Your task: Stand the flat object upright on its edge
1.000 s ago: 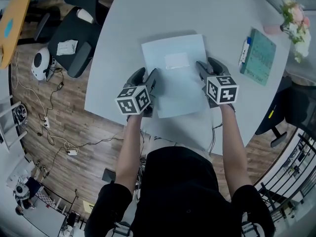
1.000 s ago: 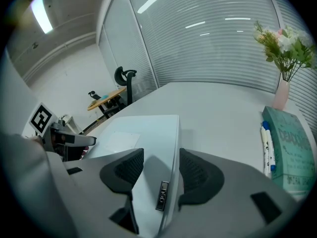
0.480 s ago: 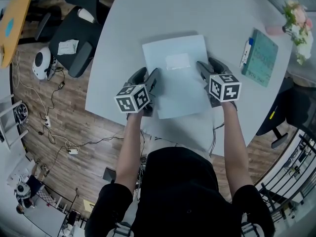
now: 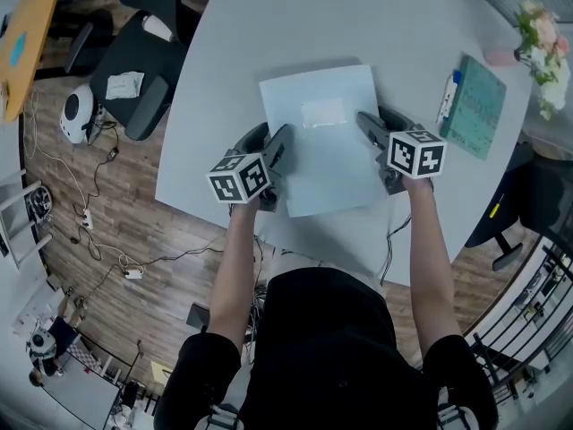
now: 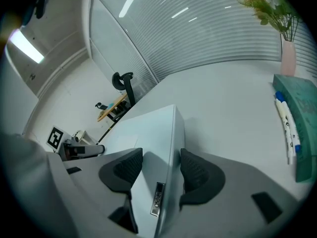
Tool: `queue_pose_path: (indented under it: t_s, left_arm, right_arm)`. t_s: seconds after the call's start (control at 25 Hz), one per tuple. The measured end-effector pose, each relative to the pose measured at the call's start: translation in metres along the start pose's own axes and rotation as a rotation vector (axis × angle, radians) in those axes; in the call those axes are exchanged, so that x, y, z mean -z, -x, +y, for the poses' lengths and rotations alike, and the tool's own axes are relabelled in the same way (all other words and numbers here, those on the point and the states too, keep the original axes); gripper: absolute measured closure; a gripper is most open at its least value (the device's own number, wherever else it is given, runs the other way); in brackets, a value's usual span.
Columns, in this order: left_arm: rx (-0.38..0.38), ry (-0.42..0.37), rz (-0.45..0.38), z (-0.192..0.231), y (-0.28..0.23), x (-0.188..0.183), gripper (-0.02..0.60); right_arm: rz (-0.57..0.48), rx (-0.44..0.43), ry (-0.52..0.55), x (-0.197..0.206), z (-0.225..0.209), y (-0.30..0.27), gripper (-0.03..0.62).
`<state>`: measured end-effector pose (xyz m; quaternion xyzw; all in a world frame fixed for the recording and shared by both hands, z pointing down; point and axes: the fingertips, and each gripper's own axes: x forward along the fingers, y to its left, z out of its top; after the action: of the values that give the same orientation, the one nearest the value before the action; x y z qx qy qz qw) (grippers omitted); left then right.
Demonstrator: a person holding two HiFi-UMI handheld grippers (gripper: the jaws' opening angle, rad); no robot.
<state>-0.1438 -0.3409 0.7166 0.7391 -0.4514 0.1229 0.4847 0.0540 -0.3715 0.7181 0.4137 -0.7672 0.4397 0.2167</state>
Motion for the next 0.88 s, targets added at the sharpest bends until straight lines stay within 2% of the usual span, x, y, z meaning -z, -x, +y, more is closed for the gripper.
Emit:
queue_pose_path:
  t_s: [0.56,0.88]
  left_arm:
    - [0.001,0.045,-0.016,-0.003,0.002,0.000,0.356]
    - [-0.002,0.030,-0.015,-0.011,0.006,-0.002,0.356]
  right_arm:
    - [-0.016,-0.005,-0.019,0.000,0.001,0.002,0.349]
    - [-0.017,0.001,-0.017,-0.002,0.005,0.011,0.349]
